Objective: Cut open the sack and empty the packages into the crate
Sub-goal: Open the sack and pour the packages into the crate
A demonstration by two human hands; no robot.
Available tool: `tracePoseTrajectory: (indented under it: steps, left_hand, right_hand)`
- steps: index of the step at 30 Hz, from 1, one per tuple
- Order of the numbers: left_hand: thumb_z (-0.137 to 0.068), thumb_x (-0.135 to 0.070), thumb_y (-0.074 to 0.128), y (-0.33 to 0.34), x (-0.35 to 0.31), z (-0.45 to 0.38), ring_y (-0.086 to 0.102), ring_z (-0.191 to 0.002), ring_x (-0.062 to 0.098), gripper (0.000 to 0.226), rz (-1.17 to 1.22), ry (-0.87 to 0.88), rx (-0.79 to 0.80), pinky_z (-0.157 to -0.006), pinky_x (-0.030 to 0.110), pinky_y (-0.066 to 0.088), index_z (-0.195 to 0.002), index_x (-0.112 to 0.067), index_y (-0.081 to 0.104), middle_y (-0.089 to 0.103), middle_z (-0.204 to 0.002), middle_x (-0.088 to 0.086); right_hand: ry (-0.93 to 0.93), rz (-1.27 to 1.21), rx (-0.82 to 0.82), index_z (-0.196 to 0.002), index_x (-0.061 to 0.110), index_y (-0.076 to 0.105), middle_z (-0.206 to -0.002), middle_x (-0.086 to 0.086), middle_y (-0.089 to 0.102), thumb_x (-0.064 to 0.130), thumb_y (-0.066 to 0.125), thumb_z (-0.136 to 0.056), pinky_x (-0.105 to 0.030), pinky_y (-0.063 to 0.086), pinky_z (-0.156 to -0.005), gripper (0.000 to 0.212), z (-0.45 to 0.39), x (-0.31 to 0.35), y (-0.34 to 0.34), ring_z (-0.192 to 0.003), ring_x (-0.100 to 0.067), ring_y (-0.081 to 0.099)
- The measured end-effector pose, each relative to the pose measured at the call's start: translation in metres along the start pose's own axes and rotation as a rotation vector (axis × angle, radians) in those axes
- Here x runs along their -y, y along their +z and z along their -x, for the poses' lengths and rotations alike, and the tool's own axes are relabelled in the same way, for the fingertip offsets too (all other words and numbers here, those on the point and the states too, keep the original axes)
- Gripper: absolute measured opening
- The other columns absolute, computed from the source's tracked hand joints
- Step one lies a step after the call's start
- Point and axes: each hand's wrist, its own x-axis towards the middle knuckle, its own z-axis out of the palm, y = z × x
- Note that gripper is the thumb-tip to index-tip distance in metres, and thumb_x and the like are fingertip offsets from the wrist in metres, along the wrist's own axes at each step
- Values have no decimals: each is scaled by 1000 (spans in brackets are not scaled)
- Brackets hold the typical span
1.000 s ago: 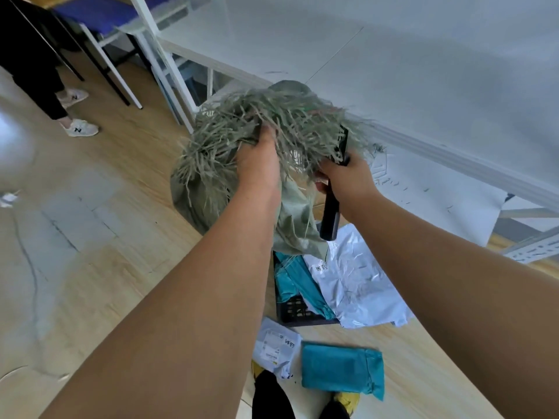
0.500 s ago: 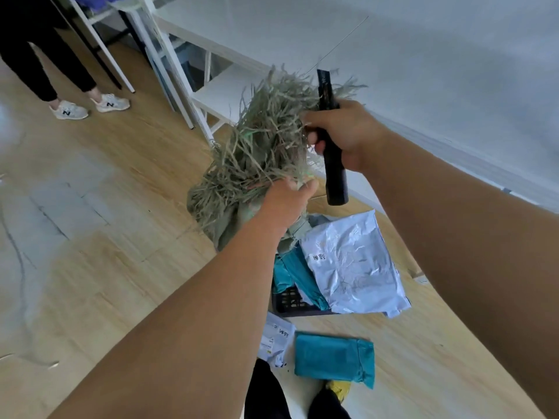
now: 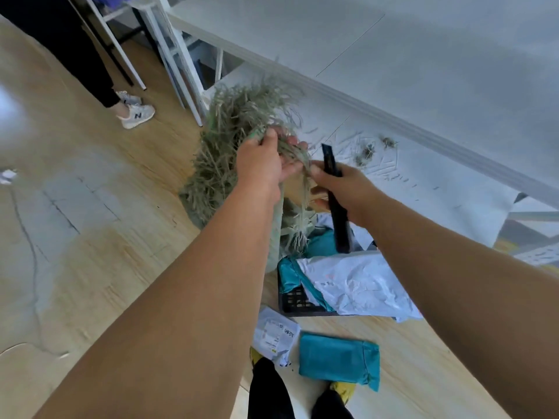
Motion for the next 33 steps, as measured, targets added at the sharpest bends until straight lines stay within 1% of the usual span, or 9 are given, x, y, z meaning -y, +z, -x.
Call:
tracePoseTrajectory:
  steps: [3,5,9,13,18,22,28,30,33]
  left_hand:
    - [-102,-22,43,-4,-7,-5,72,-89,26,17,10,38,-24,-72,37,61,-101,-13,57,70,-107,16]
    - [-102,-22,42,-9,-11,-7,73,-88,26,17,19,53,-46,-74,38,61,-101,-13,57,70,-107,17]
    - [-101,-25,44,-21,-5,-10,70,-97,27,20,-72,86,-84,-81,43,59,-95,-17,62,69,-106,12]
    - [-99,-30,48,-37,9,-10,67,-94,23,21,-338,102,-124,-89,46,55,-93,-19,65,68,-106,8]
    - [-98,-27,52,-42,26,0,63,-73,12,15,-491,16,16,-62,28,53,-95,-15,60,68,-96,6]
    - [-99,-25,48,-68,20,-3,63,-80,17,21,-547,112,-164,-81,35,57,-103,-14,65,65,-94,2]
    - [-99,-26,45,-117,19,-3,44,-58,14,29,-771,212,-298,-61,29,39,-100,-10,69,50,-71,-1]
    - [-100,-27,45,-128,25,-9,49,-64,15,31,-769,269,-366,-60,28,42,-100,-7,68,55,-86,4]
    - [-99,-22,48,-152,30,-22,54,-82,14,21,-544,263,-463,-61,8,42,-103,-4,58,43,-113,2]
  right_hand:
    - [-6,104,210,-102,19,66,-78,9,72,25,59,-95,-22,44,-59,12,4,-7,6,-69,-10,53]
    - [-8,226,239,-103,15,66,-79,3,70,23,62,-93,-21,44,-58,13,4,-9,4,-68,-10,56]
    - [-66,47,71,-100,4,61,-72,-6,62,14,63,-92,-20,48,-54,13,3,3,9,-61,-14,58]
    - [-232,-53,-38,-84,15,59,-74,-2,68,16,60,-94,-19,51,-56,10,3,30,18,-65,-14,64]
    - [-349,133,-16,-92,13,63,-82,0,67,21,64,-91,-20,52,-58,9,9,47,27,-70,-11,64]
    - [-253,209,-52,-103,11,68,-80,-1,64,23,69,-88,-22,55,-62,20,4,29,33,-66,-10,61]
    - [-90,131,28,-110,14,68,-83,-3,66,18,68,-89,-21,51,-53,21,-1,-13,67,-63,-12,65]
    - [-55,126,39,-111,14,68,-85,-4,67,18,68,-89,-19,50,-50,22,-2,-22,80,-65,-14,66]
    - [-28,140,40,-107,14,68,-79,-5,67,17,68,-89,-21,48,-48,19,-6,-28,94,-63,-16,65]
